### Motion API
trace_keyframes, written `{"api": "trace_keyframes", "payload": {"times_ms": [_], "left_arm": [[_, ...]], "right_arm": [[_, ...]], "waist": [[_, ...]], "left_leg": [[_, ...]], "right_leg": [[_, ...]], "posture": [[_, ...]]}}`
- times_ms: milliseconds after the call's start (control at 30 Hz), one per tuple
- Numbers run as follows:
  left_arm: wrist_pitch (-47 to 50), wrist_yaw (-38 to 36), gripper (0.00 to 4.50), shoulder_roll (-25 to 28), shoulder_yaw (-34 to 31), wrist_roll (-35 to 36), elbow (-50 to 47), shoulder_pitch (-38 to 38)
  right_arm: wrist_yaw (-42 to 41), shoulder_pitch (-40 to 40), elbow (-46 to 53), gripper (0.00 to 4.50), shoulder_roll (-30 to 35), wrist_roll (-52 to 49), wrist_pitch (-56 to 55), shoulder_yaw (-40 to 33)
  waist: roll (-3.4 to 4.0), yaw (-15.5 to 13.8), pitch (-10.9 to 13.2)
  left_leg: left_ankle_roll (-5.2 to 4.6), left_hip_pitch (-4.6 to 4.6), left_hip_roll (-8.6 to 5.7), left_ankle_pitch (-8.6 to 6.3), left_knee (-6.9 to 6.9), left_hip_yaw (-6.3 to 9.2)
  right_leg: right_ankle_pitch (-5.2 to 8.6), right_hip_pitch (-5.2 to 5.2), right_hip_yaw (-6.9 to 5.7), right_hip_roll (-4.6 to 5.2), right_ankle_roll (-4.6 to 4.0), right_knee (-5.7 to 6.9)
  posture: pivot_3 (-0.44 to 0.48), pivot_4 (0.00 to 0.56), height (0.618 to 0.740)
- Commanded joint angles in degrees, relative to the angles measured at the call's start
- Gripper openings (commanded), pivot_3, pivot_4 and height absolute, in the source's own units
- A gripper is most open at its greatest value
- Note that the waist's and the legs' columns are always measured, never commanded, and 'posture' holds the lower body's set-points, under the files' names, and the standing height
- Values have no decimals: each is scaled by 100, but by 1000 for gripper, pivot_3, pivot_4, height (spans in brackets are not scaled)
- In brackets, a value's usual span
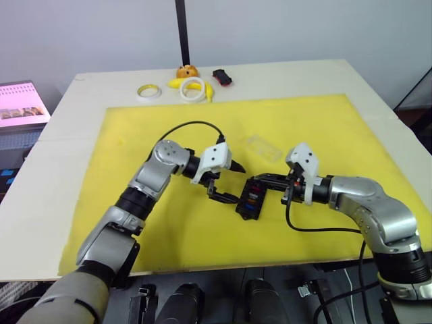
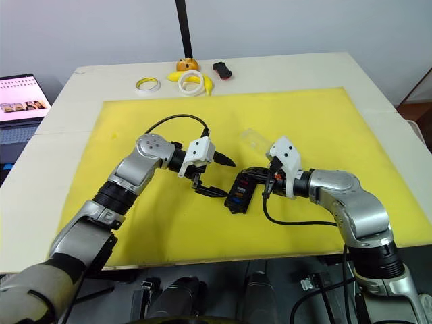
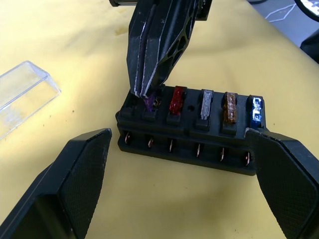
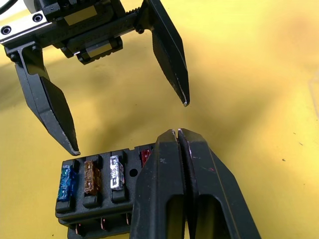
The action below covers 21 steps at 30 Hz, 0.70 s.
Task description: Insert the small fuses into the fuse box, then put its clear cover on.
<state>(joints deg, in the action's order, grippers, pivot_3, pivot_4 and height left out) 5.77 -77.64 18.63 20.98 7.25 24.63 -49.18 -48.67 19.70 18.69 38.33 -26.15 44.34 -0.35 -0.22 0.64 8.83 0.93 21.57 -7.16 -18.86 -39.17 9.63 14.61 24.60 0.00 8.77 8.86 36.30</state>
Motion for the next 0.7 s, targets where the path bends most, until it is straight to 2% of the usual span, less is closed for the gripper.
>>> {"api": "trace_keyframes", "payload": {"times_ms": [33,700], "left_arm": [[-10,-22,4500,43,-137,61,-158,-45],[-32,-32,4500,35,-126,54,-128,-88]], "right_arm": [[12,-97,145,64,17,-87,-25,-6],[392,-274,163,64,-3,0,23,233]], "waist": [[0,-1,0],[0,2,0]], "left_leg": [[0,0,0,0,0,0],[0,-2,0,0,0,0]], "right_leg": [[0,0,0,0,0,0],[0,-2,0,0,0,0]], "posture": [[0,150,740],[0,150,740]]}}
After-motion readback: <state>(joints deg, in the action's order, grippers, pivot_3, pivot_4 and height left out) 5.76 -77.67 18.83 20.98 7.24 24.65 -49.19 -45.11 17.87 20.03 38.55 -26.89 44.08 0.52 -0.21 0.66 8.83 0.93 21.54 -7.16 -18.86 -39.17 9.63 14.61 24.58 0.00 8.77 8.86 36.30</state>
